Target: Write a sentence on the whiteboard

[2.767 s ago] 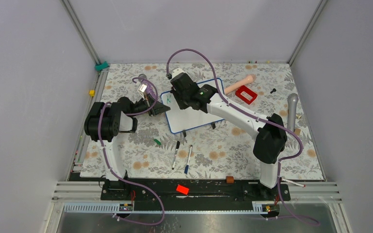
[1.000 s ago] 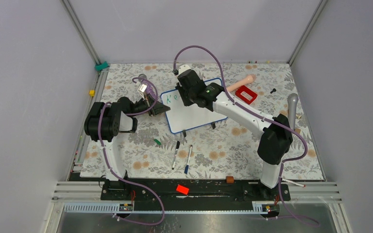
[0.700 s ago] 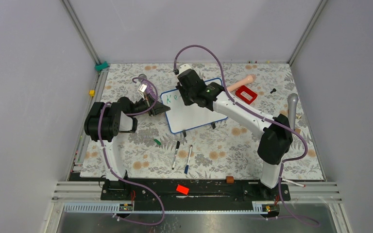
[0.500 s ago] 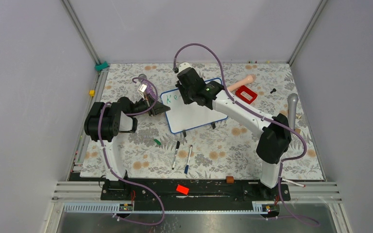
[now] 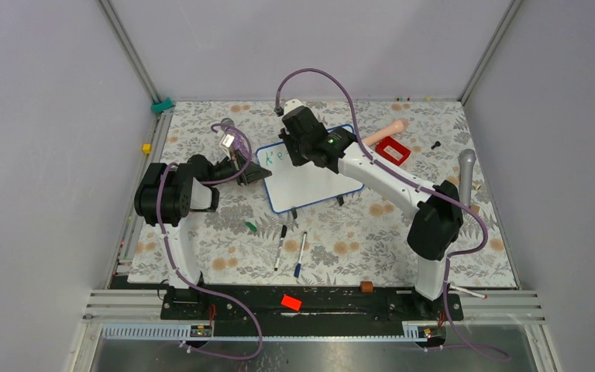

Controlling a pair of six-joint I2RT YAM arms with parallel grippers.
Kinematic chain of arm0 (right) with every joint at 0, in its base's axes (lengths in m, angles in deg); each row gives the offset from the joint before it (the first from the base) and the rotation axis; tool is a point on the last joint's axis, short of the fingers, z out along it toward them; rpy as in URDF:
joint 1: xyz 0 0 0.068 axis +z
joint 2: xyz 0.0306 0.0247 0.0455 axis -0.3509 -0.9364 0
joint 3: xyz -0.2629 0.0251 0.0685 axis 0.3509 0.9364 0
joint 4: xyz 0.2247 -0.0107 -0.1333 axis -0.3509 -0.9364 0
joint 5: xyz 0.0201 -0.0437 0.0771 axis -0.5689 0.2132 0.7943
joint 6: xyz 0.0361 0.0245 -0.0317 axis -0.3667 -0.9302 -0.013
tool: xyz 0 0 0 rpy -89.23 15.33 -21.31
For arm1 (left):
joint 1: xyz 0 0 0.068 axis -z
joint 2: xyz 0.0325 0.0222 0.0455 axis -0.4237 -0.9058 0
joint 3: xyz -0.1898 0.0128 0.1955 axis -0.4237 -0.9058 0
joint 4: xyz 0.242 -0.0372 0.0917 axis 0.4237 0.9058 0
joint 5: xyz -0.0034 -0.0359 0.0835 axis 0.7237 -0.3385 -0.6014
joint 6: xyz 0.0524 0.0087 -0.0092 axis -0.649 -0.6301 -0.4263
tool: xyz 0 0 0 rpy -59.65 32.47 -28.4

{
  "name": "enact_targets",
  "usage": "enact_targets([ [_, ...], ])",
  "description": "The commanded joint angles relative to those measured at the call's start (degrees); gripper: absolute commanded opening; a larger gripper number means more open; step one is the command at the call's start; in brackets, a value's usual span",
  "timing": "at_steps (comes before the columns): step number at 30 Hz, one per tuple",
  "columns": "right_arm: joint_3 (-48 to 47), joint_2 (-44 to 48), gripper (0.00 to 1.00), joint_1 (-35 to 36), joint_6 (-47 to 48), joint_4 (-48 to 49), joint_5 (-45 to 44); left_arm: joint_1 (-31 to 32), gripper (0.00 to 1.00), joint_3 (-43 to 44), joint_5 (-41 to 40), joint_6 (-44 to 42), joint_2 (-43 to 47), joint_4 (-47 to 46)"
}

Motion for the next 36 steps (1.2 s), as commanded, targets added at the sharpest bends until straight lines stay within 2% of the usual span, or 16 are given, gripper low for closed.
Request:
enact_targets([
  [1, -1.4, -0.8, 0.00, -0.8, 0.3, -0.8, 2.0, 0.3, 0.00, -1.4, 2.7, -6.2, -0.2, -0.7],
  [15, 1.9, 0.7, 0.00, -0.8, 0.8, -2.4, 0.1, 0.3, 0.00, -1.5, 2.7, -6.3, -0.3, -0.8],
  [36, 1.5, 2.4, 0.00, -1.2, 0.6, -1.5, -3.5, 0.3, 0.00, -1.5, 2.7, -6.2, -0.3, -0.7],
])
